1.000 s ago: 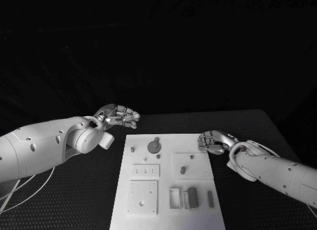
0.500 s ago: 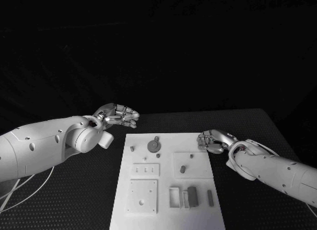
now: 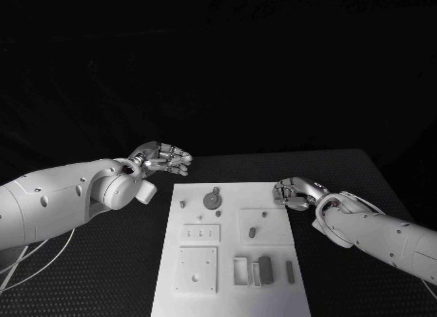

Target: Assemble the parts on the task board

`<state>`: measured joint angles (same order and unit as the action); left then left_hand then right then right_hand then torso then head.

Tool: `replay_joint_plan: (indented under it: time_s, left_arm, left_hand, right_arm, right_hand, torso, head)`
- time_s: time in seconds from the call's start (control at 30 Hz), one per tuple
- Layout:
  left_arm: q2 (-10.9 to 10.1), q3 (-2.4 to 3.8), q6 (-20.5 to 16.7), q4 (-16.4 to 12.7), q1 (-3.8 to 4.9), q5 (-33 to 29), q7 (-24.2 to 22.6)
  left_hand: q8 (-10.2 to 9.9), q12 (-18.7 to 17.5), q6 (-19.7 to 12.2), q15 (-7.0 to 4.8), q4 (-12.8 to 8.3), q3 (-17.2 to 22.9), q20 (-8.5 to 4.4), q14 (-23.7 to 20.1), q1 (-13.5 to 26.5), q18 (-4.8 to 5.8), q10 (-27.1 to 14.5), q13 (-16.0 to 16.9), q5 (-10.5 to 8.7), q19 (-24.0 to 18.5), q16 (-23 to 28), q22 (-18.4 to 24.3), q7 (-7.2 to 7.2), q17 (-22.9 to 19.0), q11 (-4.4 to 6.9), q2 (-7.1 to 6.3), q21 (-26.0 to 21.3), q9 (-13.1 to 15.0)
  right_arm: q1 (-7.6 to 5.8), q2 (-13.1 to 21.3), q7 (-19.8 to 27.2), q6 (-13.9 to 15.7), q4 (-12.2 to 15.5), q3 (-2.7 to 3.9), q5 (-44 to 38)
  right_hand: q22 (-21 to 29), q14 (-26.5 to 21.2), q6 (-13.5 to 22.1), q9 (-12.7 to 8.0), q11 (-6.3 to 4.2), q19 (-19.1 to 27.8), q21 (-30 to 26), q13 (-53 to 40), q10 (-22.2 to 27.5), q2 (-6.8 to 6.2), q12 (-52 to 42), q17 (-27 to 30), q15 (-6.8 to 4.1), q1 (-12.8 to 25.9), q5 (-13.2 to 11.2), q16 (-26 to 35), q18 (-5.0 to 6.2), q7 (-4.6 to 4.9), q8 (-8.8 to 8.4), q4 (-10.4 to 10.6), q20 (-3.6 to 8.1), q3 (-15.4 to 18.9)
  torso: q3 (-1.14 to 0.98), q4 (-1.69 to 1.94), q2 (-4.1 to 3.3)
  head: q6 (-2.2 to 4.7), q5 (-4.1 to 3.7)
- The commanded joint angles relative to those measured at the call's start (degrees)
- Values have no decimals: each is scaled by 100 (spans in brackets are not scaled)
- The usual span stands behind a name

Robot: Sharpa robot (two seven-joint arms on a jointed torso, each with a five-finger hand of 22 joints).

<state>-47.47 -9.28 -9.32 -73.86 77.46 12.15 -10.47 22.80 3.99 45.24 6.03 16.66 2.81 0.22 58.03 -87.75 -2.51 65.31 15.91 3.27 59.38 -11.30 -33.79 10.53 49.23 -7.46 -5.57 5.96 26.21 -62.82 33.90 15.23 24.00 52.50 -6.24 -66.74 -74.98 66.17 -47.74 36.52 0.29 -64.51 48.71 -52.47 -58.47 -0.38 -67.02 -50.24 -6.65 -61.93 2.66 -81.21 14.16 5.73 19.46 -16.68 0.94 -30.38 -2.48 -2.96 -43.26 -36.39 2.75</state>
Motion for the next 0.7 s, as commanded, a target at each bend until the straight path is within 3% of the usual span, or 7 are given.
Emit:
replay_joint_plan:
  time_s: [0.03, 0.53, 0.7]
  left_arm:
    - [5, 3, 91, -9, 2, 27, -49]
    - [8, 3, 86, -2, 2, 27, -44]
    - [5, 3, 77, -10, 3, 27, -39]
  left_hand:
    - [-30, -11, 0, 1, 4, -32, 7, 28, 21, -74, -36, 10, -21, 33, 33, -8, 22, 9, -20, 0, -36, 7]
    - [-39, -9, 4, 2, 6, -44, 7, 32, 72, -73, -37, 16, -21, 36, 39, -11, 20, 14, -21, -9, -41, 16]
    - [-39, -9, 5, 1, 3, -43, 6, 32, 69, -75, -37, 17, -20, 37, 40, -12, 19, 14, -20, -12, -42, 18]
  right_arm:
    - [2, 8, -80, 18, 12, 1, 197]
    - [1, 18, -331, -45, 112, 1, 579]
    - [1, 8, -397, -68, 87, 1, 618]
  right_hand:
    - [-102, 153, -1223, 12, -219, -53, 26, 9, 168, 11, -30, -7, -126, -62, 11, -46, 84, -145, 25, -8, -3, -10]
    - [-92, 211, -1382, 101, -264, -103, 64, -12, 31, -5, -122, -8, -169, -1, 10, -54, 84, -190, 84, -5, 50, 37]
    - [-82, 236, -1466, 181, -300, -129, 69, -34, -8, 49, -169, -7, -201, 166, 10, -52, 84, -229, 140, 21, 48, 95]
  torso:
    - [-1, -3, 1]
    - [3, -1, 1]
    - [5, -2, 1]
  head:
    - [-4, -1]
    - [-25, -7]
    - [-24, -14]
